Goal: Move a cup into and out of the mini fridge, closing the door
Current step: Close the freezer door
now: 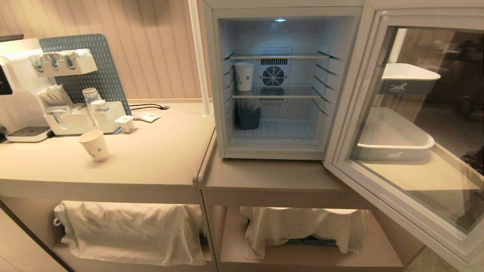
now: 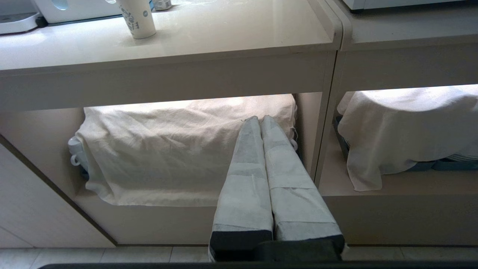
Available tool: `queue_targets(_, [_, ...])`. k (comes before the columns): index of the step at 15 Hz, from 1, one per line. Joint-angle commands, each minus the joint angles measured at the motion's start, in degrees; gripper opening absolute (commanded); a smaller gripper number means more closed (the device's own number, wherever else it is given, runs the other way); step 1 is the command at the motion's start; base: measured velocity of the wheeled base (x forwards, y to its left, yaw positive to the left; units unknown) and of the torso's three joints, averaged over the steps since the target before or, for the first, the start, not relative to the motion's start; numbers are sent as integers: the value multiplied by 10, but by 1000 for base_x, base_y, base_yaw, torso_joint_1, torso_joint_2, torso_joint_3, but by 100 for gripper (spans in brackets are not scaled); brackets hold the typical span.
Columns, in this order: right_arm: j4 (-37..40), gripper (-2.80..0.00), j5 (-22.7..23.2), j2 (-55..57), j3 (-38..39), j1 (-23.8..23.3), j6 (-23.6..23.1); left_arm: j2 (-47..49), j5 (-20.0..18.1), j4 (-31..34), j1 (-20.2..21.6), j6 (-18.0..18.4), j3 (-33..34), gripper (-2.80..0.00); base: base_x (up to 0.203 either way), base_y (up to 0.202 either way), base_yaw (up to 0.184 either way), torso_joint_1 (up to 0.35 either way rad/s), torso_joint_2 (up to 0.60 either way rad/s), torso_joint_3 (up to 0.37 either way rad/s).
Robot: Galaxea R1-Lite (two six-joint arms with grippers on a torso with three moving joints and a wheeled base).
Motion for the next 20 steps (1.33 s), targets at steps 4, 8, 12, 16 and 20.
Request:
queue_targets(4, [118, -280, -260, 116, -140, 49, -10, 0, 0, 0, 1, 0, 0, -280, 0, 0, 0, 0, 0, 0])
queue_targets(8, [129, -280, -337, 233, -209, 45, 40, 0, 0, 0, 1, 0, 0, -280, 0, 0, 0, 0, 0, 0])
queue_targets(12, [17, -280, -364, 347, -234, -66, 69, 0, 0, 0, 1, 0, 0, -280, 0, 0, 0, 0, 0, 0])
queue_targets(16, [-118, -280, -368, 388, -225, -144, 13, 0, 0, 0, 1, 0, 0, -280, 0, 0, 0, 0, 0, 0])
queue_targets(20, [-161, -280, -369, 407, -221, -178, 9, 0, 0, 0, 1, 0, 0, -280, 0, 0, 0, 0, 0, 0])
